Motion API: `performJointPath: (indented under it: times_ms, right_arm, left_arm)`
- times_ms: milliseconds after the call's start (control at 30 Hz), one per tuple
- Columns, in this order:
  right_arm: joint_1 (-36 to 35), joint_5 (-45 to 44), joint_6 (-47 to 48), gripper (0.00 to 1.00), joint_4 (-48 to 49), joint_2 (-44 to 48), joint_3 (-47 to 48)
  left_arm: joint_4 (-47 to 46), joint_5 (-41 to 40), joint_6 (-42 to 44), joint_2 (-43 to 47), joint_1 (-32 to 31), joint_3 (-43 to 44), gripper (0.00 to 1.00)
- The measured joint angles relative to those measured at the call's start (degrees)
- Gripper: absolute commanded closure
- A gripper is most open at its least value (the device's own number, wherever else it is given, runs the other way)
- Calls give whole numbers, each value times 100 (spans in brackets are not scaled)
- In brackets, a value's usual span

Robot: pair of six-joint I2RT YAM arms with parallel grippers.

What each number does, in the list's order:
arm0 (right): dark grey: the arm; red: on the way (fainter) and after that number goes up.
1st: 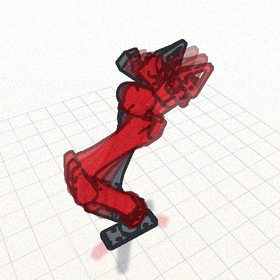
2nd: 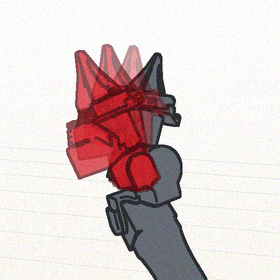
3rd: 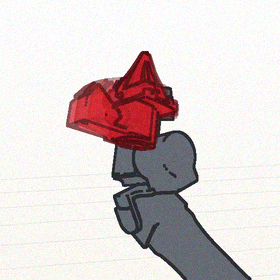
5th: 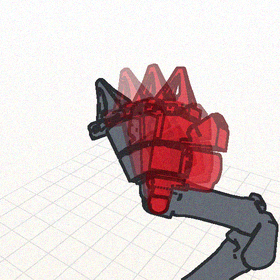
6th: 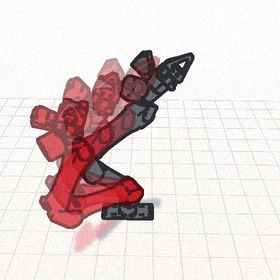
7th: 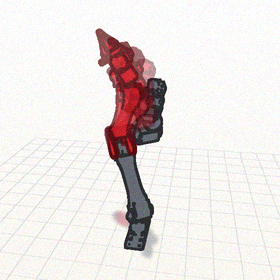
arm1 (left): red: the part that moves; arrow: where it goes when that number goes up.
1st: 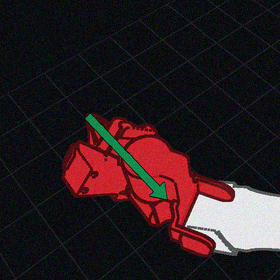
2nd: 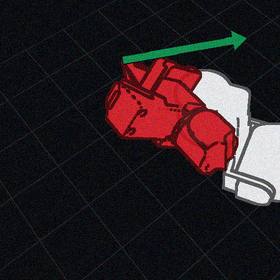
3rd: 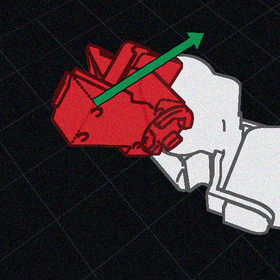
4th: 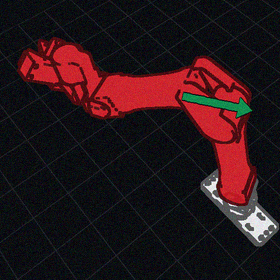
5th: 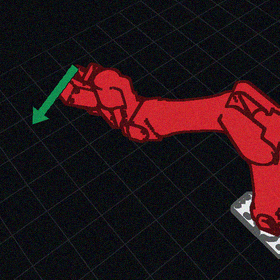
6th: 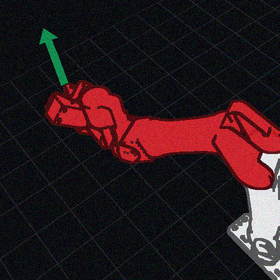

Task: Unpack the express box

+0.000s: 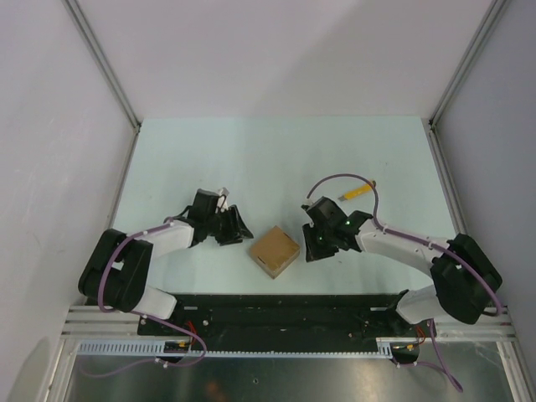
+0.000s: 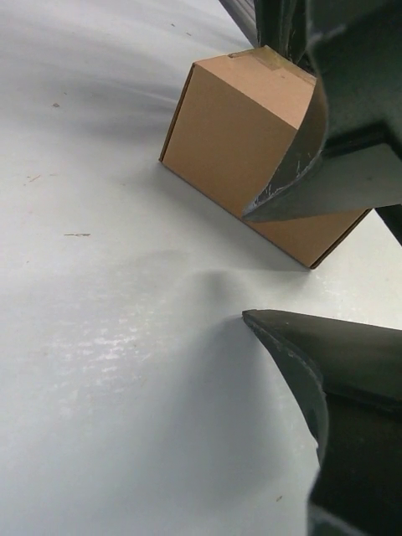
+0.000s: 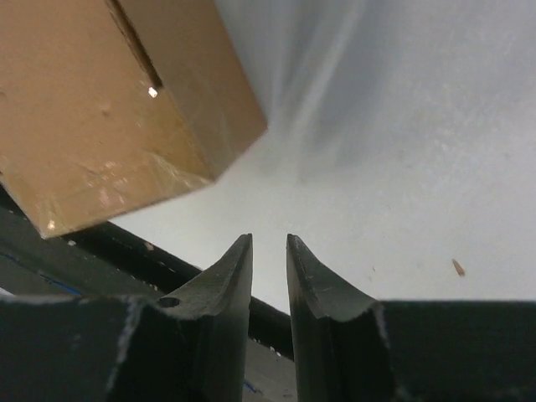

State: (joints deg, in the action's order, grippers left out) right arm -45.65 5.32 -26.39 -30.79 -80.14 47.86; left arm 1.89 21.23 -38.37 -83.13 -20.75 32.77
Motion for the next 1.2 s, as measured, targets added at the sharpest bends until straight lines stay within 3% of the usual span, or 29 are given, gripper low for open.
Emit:
performJointPath:
  times_ms: [367,700,1033,1200]
  right_arm:
    - [129,422,317,71,1266,-1130,205]
    - [695,487,199,67,2350,-1464,627]
    - [815,756,155,66,2640,-2039,1263]
    - [850,304,79,62,2426,-2057,1447]
  left_arm:
    - [227,-50,109,-9,-2,105,49]
    - [354,-68,151,57,-2,105,48]
    - [621,-216,236,387,-2,42,48]
    - [774,-535,243,710,0,33,43]
